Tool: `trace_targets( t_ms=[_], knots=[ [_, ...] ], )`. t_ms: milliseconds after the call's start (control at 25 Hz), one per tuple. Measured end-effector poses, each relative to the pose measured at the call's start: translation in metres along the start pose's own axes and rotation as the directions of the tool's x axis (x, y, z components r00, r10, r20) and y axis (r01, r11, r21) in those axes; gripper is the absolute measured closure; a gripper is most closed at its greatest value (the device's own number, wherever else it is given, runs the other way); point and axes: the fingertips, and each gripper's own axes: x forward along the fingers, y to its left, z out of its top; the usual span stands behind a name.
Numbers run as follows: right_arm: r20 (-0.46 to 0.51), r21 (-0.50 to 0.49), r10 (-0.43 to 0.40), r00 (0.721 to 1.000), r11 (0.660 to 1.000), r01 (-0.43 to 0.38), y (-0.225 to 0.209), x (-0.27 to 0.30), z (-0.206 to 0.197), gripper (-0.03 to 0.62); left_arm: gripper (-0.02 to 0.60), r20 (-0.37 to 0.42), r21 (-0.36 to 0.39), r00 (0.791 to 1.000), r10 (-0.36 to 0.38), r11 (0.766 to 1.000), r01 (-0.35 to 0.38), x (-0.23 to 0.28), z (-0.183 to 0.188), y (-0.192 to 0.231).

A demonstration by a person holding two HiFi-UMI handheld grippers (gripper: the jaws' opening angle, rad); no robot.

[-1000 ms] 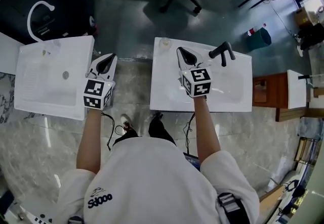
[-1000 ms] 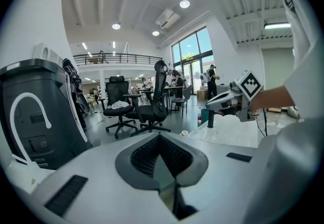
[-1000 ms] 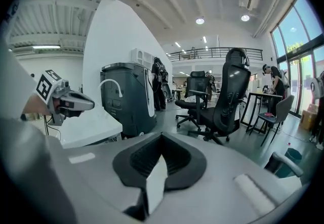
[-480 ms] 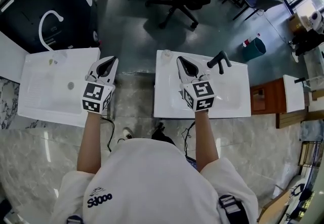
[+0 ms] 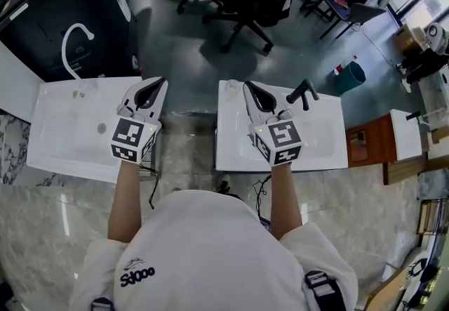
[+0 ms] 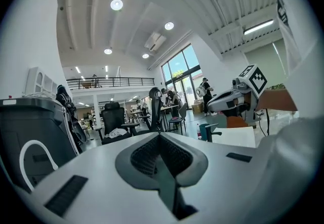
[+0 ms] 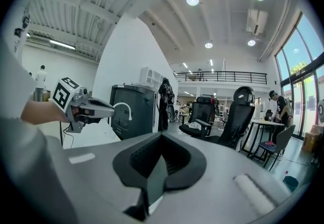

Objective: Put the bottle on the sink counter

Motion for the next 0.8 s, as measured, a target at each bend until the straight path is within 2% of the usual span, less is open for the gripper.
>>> trace_targets(
  t_ms=[360,800],
  knots=[
    [0.043,-0.041,0.011,0.999,0.999,-0.009,0.012,-0.012,0.027,0.586,0.575,0.063,0.035,0.996,-0.057,0.998,0.055,-0.008,0.033,-0.013],
    [0.043,-0.041,-0.005,0.999,0.999,0.007,0.007,-0.015,0.028,0.586,0.575,0.070,0.019,0.993,-0.091,0.996,0.090,-0.004,0.035,-0.021]
  ],
)
